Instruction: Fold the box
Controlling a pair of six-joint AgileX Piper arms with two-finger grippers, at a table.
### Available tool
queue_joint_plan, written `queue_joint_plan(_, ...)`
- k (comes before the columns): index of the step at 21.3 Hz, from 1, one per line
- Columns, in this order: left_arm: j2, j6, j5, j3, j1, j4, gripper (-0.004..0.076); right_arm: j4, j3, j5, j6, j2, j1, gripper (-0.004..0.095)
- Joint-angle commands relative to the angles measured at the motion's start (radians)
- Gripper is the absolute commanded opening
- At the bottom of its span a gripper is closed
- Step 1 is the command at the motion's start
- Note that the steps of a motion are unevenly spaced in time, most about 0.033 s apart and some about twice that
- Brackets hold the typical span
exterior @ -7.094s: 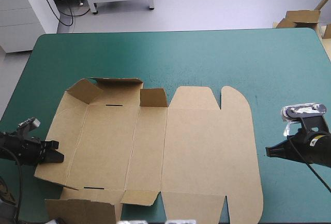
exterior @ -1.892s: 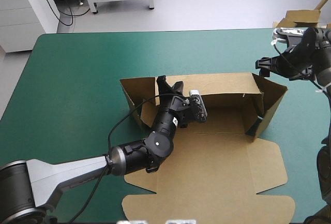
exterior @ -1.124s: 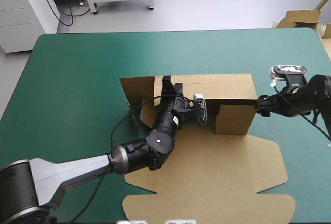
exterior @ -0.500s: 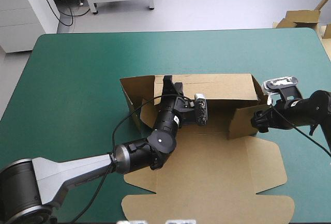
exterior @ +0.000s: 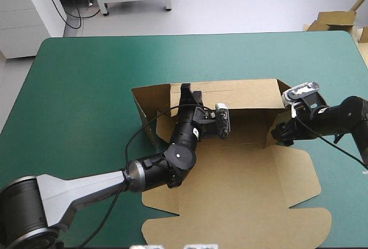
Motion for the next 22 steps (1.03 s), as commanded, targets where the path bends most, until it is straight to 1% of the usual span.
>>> queue_joint_plan(1,-0.016,-0.015,-0.017,0.000,0.001,-0.107,-0.0008,0.058,-0.024,0.003,-0.046,-0.011,0.003,0.0807)
queue_joint_plan(3,-0.016,-0.017,-0.017,0.000,0.001,-0.107,-0.0008,0.043,-0.024,0.021,0.027,-0.024,0.003,0.0792)
queue_joint_plan(8,-0.016,-0.017,-0.017,0.000,0.001,-0.107,-0.0008,0.033,-0.024,0.066,0.106,-0.110,0.003,0.0750)
queue_joint_plan(10,-0.016,-0.017,-0.021,0.000,0.001,-0.107,-0.0008,0.004,-0.026,0.079,0.198,-0.185,0.003,0.0735)
queue_joint_plan(11,-0.016,-0.017,-0.021,0.000,0.001,-0.107,-0.0008,-0.034,-0.035,0.089,0.275,-0.236,0.003,0.0735)
queue_joint_plan(14,-0.016,-0.008,-0.021,0.000,0.001,-0.107,-0.0008,-0.130,-0.082,0.095,0.382,-0.300,0.003,0.0735)
queue_joint_plan(15,-0.016,-0.010,-0.021,0.000,0.001,-0.107,-0.0008,-0.168,-0.126,0.095,0.431,-0.308,0.003,0.0735)
queue_joint_plan(16,-0.016,-0.011,-0.021,0.000,0.001,-0.107,-0.0008,-0.196,-0.180,0.091,0.454,-0.300,0.003,0.0735)
queue_joint_plan(19,-0.016,-0.014,-0.023,0.000,0.001,-0.107,-0.0008,-0.218,-0.317,0.079,0.468,-0.237,0.003,0.0735)
queue_joint_plan(22,-0.016,-0.014,-0.023,0.000,0.001,-0.107,-0.0008,-0.229,-0.461,0.079,0.477,-0.094,0.001,0.0735)
